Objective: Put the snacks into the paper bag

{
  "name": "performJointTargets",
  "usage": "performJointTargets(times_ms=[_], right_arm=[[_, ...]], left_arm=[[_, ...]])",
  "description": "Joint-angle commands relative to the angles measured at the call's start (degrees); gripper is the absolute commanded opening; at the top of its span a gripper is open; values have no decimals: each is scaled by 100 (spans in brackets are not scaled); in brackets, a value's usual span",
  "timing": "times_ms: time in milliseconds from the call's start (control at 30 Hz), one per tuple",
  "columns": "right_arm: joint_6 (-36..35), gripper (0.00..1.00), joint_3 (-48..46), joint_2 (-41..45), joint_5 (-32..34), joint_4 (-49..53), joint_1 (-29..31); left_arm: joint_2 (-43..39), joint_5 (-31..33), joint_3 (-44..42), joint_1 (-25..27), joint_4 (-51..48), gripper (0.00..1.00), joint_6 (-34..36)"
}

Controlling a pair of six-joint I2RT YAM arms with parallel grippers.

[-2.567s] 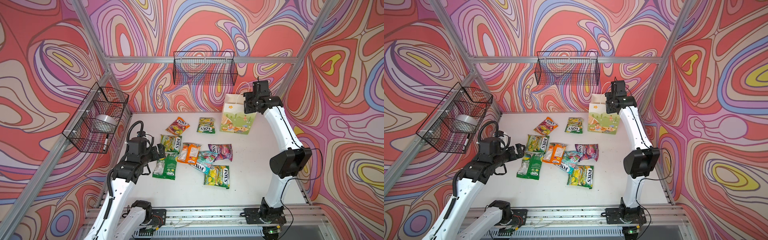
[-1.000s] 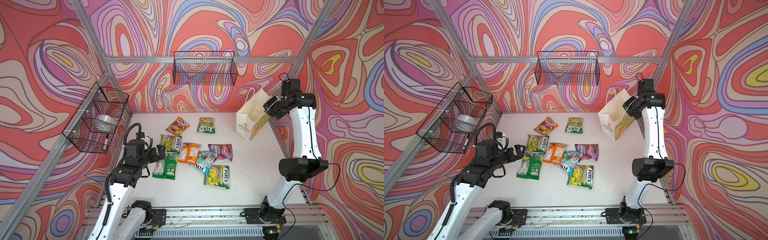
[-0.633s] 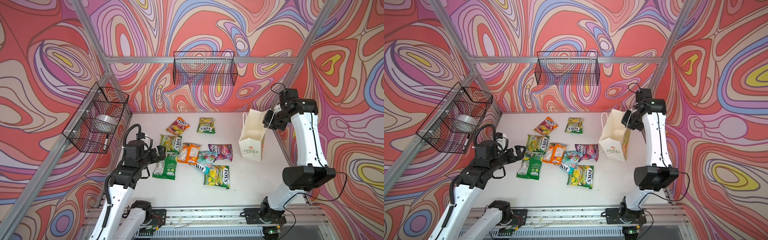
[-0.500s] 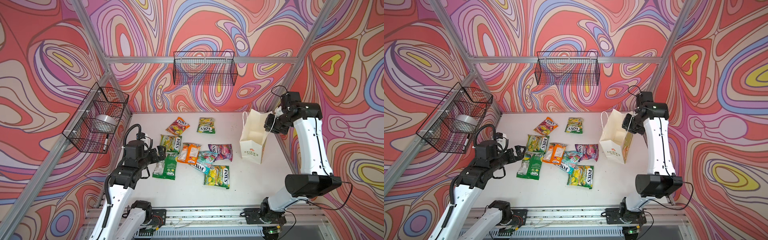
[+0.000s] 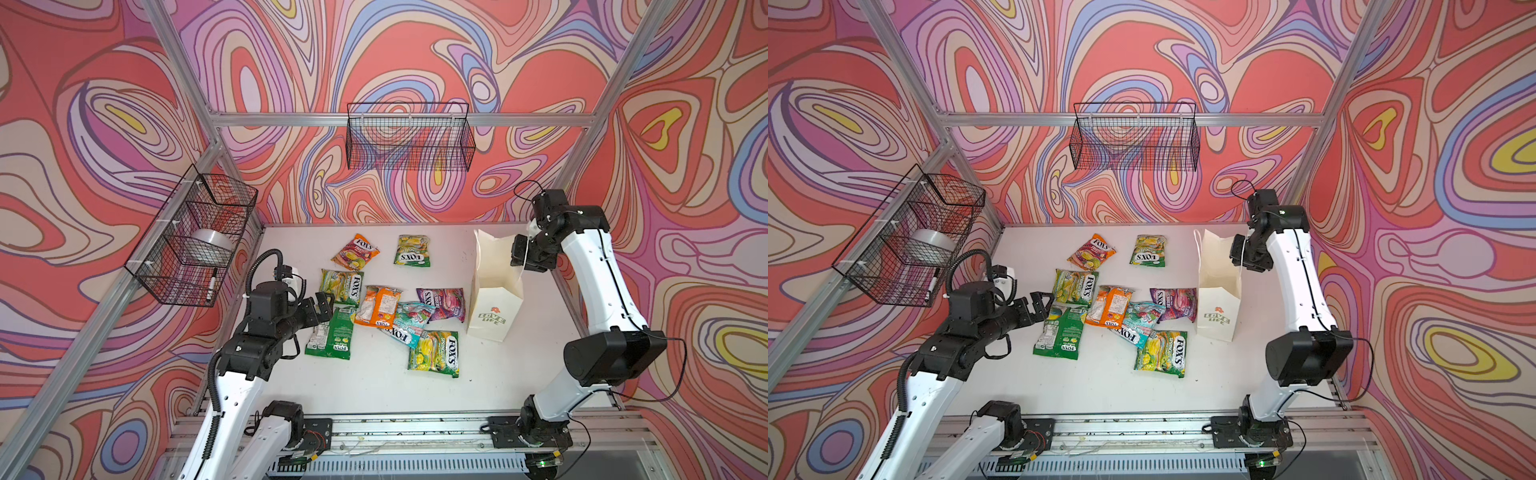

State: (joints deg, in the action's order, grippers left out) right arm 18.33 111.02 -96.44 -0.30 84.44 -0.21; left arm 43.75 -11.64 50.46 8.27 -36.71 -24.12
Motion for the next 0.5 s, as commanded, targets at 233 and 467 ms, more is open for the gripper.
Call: performJointTargets(times_ms=[233, 467], right_arm=[[649, 67, -98, 519, 1365, -262, 1], [857, 84, -424, 902, 1558, -225, -6]], left_arm=[[-5, -2686, -128, 14, 1024, 100, 74], [-7, -3215, -247, 16, 1381, 100, -93]])
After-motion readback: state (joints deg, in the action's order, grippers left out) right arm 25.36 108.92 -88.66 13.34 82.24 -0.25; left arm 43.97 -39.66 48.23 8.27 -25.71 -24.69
